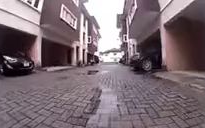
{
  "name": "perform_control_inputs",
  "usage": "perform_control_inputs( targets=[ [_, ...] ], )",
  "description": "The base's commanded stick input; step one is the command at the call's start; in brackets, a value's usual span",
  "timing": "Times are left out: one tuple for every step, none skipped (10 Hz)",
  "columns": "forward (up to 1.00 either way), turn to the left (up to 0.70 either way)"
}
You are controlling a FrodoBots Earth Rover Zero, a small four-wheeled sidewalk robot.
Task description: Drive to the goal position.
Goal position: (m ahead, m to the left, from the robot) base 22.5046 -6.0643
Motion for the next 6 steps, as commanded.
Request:
perform_control_inputs(
  targets=[
    [0.50, 0.00],
    [0.50, 0.00],
    [0.50, 0.00],
    [0.50, 0.00],
    [0.50, 0.00],
    [0.50, 0.00]
  ],
)
